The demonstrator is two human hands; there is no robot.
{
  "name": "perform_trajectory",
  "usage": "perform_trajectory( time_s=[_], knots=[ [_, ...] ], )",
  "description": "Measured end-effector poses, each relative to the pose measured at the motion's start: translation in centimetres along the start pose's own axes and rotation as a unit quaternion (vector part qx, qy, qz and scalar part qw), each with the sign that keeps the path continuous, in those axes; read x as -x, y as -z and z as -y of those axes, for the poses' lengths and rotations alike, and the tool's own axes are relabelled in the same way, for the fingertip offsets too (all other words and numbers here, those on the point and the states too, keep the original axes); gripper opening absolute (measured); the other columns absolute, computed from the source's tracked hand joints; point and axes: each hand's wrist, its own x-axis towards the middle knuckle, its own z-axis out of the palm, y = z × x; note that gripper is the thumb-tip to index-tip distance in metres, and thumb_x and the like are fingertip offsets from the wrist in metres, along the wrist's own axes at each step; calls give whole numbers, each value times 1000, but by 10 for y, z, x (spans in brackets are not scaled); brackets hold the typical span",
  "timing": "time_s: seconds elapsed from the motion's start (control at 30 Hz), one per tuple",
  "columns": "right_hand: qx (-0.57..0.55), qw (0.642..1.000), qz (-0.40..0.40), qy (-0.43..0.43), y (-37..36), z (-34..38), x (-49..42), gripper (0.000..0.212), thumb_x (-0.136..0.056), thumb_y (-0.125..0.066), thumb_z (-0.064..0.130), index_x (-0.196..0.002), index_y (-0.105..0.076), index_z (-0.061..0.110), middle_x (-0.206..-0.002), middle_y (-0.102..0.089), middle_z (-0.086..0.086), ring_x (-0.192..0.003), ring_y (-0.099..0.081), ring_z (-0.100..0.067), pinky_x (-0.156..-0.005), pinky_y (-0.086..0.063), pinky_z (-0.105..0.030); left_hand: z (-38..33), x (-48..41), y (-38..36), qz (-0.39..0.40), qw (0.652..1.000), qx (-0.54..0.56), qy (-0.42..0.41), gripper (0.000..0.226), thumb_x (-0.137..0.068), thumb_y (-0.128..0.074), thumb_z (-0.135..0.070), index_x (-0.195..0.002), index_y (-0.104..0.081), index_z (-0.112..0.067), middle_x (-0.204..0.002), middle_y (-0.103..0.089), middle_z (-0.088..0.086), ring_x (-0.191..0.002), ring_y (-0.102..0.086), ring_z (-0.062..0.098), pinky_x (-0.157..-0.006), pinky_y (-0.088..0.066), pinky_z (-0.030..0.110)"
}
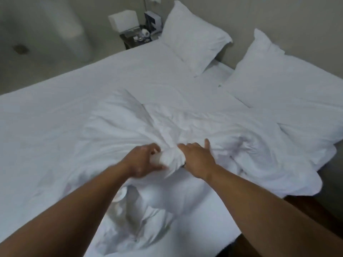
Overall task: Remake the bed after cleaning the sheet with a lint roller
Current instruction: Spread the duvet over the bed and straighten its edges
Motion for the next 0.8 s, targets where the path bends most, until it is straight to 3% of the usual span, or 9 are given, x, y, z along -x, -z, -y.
perform_trajectory(
  time_s=[0.07,0.17,0.27,0.33,0.43,0.5,0.6,0.7,0.8],
  knots=[
    [3,999,-3,-32,-9,10,-8,45,-91,-57,32,-134,-43,33,-120,-59,2,-120,-53,-25,-114,-11,-67,55,50,-21,-87,990,-109,3,102,-48,-67,-83,-134,-53,-29,-130,-58,1,-119,-55,26,-103,-42,42],
    [50,998,16,-39,-1,12,-11,38,-93,-53,35,-130,-45,29,-113,-61,1,-112,-58,-24,-114,-13,-66,115,104,-44,-212,961,-159,83,110,-51,-84,-67,-146,-43,-29,-147,-45,9,-136,-42,34,-109,-32,55],
    [68,998,1,-8,10,29,-11,62,-85,-63,36,-141,-36,29,-128,-55,-1,-122,-52,-26,-116,-16,-61,147,122,-49,-288,922,-88,245,100,-67,-78,-65,-151,-34,-34,-159,-28,12,-146,-24,38,-111,-24,61],
    [23,998,-16,55,4,50,-5,80,-78,-72,32,-148,-33,32,-145,-45,2,-134,-43,-23,-117,-18,-54,166,121,-45,-313,903,-19,292,77,-80,-63,-68,-145,-46,-30,-156,-32,16,-143,-27,42,-110,-28,60],
    [-27,995,-53,85,-15,63,1,53,-78,-70,31,-129,-54,33,-123,-64,4,-119,-58,-21,-109,-33,-44,179,115,-35,-318,918,9,236,60,-88,-36,-59,-113,-69,-16,-119,-65,15,-115,-56,42,-94,-48,52],
    [-111,988,-77,81,-11,47,-1,30,-79,-68,30,-109,-66,28,-103,-73,-1,-102,-68,-26,-92,-48,-38,164,109,-18,-332,919,26,210,46,-93,-38,-50,-95,-67,-14,-95,-68,11,-94,-63,38,-76,-50,42],
    [-214,972,-67,69,27,2,0,40,-76,-64,28,-113,-73,16,-112,-73,-11,-107,-68,-29,-89,-51,-32,118,98,10,-339,927,63,149,24,-103,-47,-30,-88,-57,-13,-84,-67,8,-81,-61,38,-68,-40,36],
    [-129,988,-84,-11,81,-63,2,45,-77,-52,34,-114,-69,15,-114,-72,-15,-104,-67,-35,-83,-47,-33,40,81,35,-298,950,90,38,31,-105,-43,-35,-77,-45,-20,-73,-56,-4,-74,-54,25,-65,-33,33],
    [-68,990,-109,-59,103,-81,11,65,-77,-71,38,-138,-50,30,-131,-61,-13,-117,-59,-35,-93,-49,-43,-32,50,47,-216,965,148,-35,40,-105,-44,-35,-73,-43,-13,-68,-50,-5,-68,-47,17,-65,-36,32]
  ],
)
